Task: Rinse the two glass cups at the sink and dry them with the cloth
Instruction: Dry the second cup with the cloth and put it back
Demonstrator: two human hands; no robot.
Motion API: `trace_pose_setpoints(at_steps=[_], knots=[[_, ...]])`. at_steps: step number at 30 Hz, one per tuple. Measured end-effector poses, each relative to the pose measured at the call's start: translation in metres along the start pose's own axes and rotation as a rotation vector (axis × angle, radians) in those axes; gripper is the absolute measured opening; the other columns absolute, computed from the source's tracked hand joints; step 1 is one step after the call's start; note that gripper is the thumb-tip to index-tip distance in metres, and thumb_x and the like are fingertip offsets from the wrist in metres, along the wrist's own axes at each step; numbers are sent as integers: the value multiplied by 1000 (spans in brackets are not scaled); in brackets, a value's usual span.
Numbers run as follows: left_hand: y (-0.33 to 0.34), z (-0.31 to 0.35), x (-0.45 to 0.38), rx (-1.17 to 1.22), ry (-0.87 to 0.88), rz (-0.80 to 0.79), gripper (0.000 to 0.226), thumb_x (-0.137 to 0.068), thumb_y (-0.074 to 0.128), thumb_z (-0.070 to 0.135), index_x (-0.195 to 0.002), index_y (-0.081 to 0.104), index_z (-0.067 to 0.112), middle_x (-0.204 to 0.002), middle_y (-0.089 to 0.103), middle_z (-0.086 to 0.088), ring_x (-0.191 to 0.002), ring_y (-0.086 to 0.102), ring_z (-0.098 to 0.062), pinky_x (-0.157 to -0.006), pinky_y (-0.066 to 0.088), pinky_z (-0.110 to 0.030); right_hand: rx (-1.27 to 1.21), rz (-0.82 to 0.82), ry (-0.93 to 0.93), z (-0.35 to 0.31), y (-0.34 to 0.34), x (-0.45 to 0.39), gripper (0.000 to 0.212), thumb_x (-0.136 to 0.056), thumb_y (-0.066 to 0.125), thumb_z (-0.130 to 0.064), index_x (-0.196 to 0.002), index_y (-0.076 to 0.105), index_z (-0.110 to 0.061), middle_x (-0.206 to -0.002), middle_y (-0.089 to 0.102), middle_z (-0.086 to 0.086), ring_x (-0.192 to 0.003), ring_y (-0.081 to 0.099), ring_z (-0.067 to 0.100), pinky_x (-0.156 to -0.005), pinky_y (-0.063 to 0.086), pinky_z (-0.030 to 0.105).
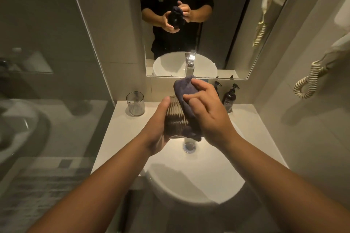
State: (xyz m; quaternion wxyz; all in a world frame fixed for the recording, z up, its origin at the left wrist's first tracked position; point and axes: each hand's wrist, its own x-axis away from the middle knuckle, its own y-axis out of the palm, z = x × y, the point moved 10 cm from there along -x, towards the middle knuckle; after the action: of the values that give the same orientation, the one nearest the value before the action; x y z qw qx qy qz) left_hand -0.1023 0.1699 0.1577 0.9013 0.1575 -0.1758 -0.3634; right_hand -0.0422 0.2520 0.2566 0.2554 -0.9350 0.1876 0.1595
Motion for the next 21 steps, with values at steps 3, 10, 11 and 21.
trace_pose_setpoints(at_steps=[3, 10, 11, 21], knots=[[1, 3, -3, -36, 33, 61, 62, -87, 36, 77, -118, 71, 37, -120, 75, -6, -108, 73, -25, -71, 62, -42, 242, 19, -101, -12, 5, -2, 39, -92, 49, -32, -130, 48, -23, -153, 27, -5, -136, 31, 5, -103, 37, 16], [-14, 8, -9, -49, 108, 235, 59, -95, 34, 73, -135, 58, 37, -124, 73, -1, -111, 72, -20, -94, 58, -55, 527, -112, -162, -13, 23, -2, 59, -96, 30, -33, -153, 18, -24, -163, 7, -1, -150, -3, 14, -115, 8, 30], [-15, 8, -10, -41, 103, 255, 58, -95, 34, 73, -133, 60, 37, -121, 74, -1, -109, 72, -20, -93, 58, -52, 527, -118, -159, -13, 25, -2, 59, -96, 30, -32, -153, 18, -22, -163, 8, 0, -150, -3, 15, -115, 8, 30], [-23, -3, -9, 63, 22, 329, 67, -89, 31, 82, -121, 70, 37, -110, 79, 2, -98, 76, -16, -79, 60, -41, 628, -94, -193, -10, 42, 19, 59, -97, 23, -33, -151, 25, -8, -161, 13, 12, -150, 0, 24, -116, 2, 29]])
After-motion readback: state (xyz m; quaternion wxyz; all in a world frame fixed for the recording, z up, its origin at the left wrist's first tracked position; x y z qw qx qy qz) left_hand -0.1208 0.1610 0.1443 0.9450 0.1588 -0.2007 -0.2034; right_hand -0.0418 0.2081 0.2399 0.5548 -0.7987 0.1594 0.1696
